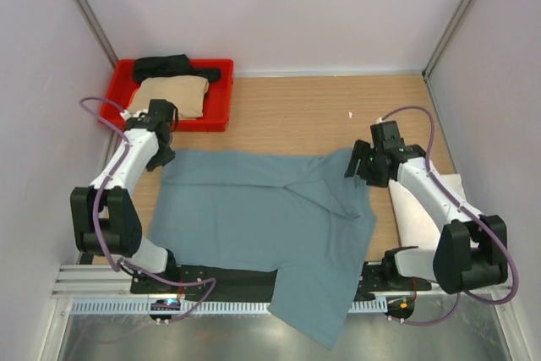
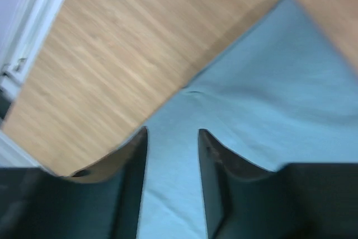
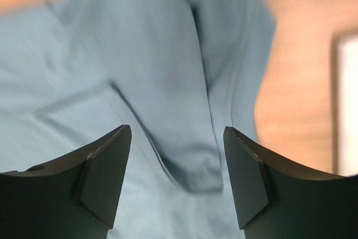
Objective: Fold and stack the t-shirts
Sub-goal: Fold the tshirt
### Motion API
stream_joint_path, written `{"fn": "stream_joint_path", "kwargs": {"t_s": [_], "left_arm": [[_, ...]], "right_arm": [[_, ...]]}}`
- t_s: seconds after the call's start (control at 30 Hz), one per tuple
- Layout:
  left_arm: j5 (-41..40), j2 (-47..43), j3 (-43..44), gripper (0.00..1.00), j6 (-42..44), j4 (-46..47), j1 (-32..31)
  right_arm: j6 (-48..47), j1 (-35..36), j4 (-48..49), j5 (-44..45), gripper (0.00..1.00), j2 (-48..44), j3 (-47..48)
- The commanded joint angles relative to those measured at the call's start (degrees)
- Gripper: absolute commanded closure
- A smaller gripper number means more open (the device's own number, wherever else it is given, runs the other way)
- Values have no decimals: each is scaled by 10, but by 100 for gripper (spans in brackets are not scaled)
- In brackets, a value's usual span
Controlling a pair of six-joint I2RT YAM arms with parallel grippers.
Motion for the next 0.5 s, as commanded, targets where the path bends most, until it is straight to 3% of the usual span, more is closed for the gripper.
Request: {"fn": "stream_joint_path", "kwargs": {"t_s": [0.0,0.03,0.1,0.17,0.3,0.47], "left_arm": [[87,-9,-1,64,24,68,4],[139,1,2,68,26,96,4],[168,44,21,81,28,113,3],[195,75,35,86,34,114,3],[211,131,60,92,37,122,4],[210,178,71,97,39,122,5]], "right_arm": [[-52,-10,111,81,27,45,79],[-57,-13,117,86,28,74,91],[-66,-33,143,74,28,106,116],[-69,-48,164,54,28,151,139],[-81,-61,172,16,29,227,186],[-64,-63,179,-25,46,279,222]]}}
